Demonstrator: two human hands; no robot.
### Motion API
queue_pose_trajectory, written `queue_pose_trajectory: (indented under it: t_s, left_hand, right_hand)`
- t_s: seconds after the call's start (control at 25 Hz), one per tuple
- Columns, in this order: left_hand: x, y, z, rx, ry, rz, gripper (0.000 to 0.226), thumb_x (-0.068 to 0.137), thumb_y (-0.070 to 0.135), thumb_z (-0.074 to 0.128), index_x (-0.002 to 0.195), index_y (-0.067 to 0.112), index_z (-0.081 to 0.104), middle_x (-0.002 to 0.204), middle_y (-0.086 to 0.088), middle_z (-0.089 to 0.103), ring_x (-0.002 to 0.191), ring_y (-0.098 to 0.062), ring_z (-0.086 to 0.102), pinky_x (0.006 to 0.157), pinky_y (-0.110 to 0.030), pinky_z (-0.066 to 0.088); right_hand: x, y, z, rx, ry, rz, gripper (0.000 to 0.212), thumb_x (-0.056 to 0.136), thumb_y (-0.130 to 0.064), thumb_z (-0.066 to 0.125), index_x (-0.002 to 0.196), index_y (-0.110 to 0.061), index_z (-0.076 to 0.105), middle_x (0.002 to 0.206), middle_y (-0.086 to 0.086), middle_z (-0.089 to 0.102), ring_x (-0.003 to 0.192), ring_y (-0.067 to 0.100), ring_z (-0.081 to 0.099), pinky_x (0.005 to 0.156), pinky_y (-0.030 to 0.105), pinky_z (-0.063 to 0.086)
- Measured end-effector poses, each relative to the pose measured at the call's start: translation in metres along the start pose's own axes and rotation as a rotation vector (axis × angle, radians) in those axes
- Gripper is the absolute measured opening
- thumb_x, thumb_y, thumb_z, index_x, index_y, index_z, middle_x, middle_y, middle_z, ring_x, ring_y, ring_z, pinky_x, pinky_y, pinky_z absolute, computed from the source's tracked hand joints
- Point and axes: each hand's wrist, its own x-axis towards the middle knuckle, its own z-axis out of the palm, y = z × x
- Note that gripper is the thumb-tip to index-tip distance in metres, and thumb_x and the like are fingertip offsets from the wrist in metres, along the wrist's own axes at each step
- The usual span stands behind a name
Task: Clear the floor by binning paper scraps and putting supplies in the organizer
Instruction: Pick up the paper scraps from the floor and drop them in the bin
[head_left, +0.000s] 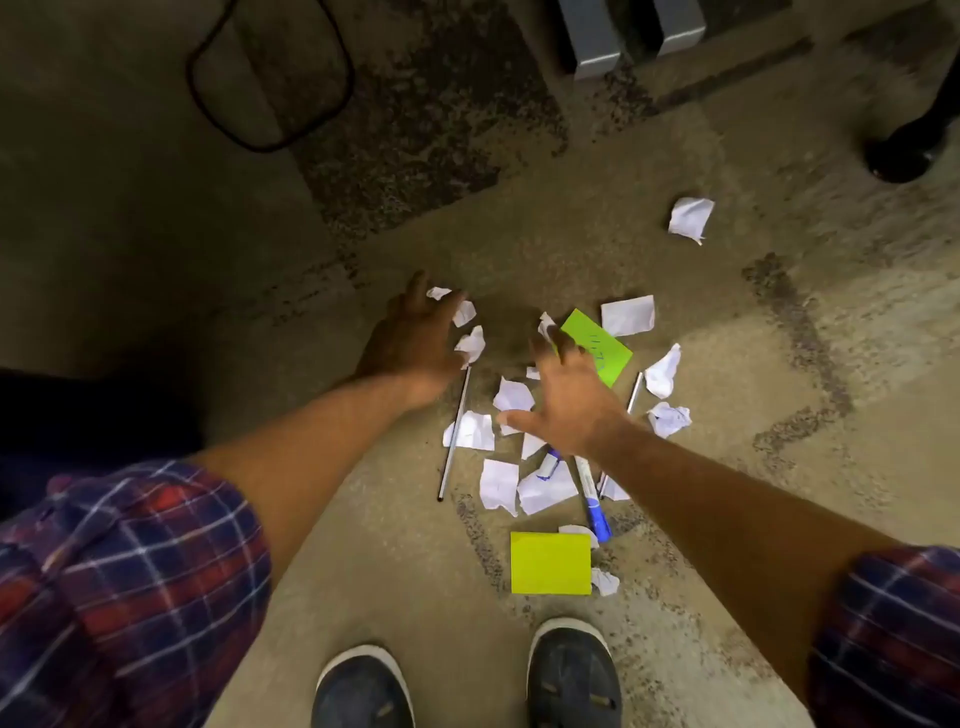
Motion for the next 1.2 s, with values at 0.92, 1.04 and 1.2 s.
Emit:
queue_pose_trajectory:
  t_s: [0.92,1.04,1.2]
  left_hand:
    - [-0.036,-0.049,0.036,-0.17,0.116,-0.16,0.026,0.086,0.018,0.07,0.111,0.01,0.067,0.122,-0.012,0.057,0.101,-0.029,0.061,0.085,-0.027,0.045]
    - [-0.046,-0.051,0.045,-0.147,0.036,-0.135,0.029,0.085,0.031,0.08,0.104,0.011,0.07,0.118,-0.008,0.051,0.097,-0.025,0.058,0.085,-0.028,0.048]
    - [-0.054,-0.057,0.049,-0.158,-0.002,-0.112,0.022,0.09,0.007,0.074,0.109,-0.003,0.068,0.108,-0.003,0.052,0.091,-0.007,0.059,0.076,-0.016,0.042]
  right_hand:
    - [-0.042,-0.038,0.072,-0.36,-0.004,-0.266,0.05,0.093,-0.045,0.058,0.138,-0.025,0.048,0.138,0.016,0.045,0.121,0.036,0.048,0.094,0.048,0.049]
    - [-0.048,-0.033,0.076,-0.338,-0.068,-0.283,0.049,0.081,-0.011,0.068,0.127,-0.019,0.054,0.127,0.014,0.049,0.113,0.035,0.05,0.092,0.045,0.052]
    - [-0.043,-0.026,0.071,-0.232,-0.099,-0.255,0.033,0.074,0.008,0.062,0.102,-0.008,0.065,0.11,0.016,0.058,0.105,0.037,0.056,0.085,0.046,0.053]
